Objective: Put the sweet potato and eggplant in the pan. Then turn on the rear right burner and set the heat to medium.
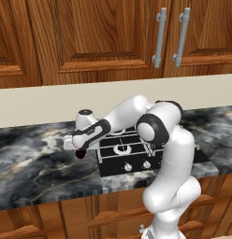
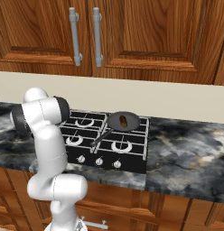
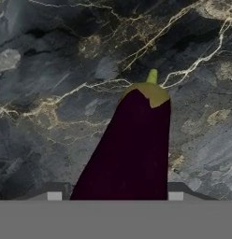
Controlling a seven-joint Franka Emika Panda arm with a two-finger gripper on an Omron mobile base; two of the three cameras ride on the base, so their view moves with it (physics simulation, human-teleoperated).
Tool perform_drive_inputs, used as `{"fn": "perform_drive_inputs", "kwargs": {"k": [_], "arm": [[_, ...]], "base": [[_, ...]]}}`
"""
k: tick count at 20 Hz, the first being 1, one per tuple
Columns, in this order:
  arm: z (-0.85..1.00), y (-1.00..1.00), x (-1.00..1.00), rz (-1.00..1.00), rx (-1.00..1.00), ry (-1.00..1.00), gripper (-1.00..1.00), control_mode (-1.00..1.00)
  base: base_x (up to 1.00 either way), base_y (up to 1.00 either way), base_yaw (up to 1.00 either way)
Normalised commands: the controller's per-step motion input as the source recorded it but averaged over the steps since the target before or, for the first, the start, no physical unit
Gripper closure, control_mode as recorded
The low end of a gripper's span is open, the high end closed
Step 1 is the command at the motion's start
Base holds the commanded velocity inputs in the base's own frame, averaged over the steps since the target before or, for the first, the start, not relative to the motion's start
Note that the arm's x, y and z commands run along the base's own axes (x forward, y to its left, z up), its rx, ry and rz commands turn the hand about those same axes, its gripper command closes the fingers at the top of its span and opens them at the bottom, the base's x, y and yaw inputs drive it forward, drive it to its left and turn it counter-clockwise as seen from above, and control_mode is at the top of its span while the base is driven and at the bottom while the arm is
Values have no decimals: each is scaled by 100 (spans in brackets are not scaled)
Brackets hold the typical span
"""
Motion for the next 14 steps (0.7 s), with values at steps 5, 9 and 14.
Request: {"fn": "perform_drive_inputs", "kwargs": {"k": [5,9,14], "arm": [[1,-2,0,0,0,-4,100,-100],[18,-23,0,1,0,-10,100,-100],[20,-19,0,1,0,-2,100,-100]], "base": [[0,0,0],[0,0,0],[0,0,0]]}}
